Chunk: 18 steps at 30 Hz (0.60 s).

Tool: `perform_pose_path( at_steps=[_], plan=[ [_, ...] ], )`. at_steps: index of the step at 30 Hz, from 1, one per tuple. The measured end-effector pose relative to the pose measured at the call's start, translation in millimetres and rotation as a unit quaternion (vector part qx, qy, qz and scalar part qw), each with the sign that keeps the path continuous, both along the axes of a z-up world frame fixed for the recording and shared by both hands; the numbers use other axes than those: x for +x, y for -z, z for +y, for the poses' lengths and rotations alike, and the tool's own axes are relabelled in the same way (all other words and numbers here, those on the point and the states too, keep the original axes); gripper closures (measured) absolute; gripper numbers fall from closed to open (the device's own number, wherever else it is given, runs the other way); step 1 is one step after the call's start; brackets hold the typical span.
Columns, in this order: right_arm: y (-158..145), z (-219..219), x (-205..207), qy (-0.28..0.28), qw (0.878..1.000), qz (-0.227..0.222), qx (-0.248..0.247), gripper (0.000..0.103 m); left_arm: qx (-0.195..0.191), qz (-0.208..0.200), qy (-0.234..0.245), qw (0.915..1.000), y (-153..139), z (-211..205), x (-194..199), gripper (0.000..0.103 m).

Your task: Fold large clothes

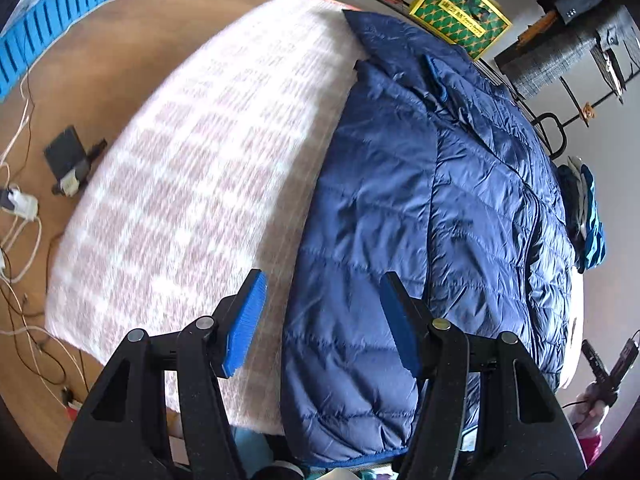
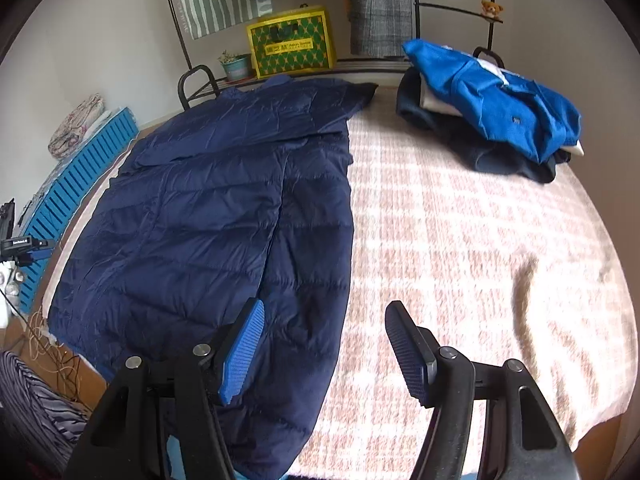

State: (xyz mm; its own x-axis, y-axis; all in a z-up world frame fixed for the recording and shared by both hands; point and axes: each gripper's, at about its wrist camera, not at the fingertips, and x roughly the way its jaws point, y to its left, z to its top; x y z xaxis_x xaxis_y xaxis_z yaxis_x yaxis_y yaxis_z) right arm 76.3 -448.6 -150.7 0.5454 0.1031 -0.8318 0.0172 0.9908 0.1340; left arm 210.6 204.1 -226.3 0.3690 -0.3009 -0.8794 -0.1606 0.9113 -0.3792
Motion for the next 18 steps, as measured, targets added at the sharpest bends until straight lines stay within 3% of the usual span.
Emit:
perform_pose_path(
  at_steps=[11,17,18],
  plan=[
    [29.1,-10.9,-8.1,0.012,0.993,0.045,0.111,0.038,-0.062,0.044,0.008,0.997,38.9,-1.3,-25.9,0.043],
    [44.0,-1.2,-2.4,-0.004,0.99,0.071,0.122,0.04,-0.046,0.04,0.032,0.9976,41.0,-13.9,-28.7,0.061],
    [46.8,-1.7,-0.7,-0.005,0.989,0.076,0.124,0.043,-0.045,0.039,0.037,0.9975,40.8,-15.3,-28.5,0.068]
  ],
)
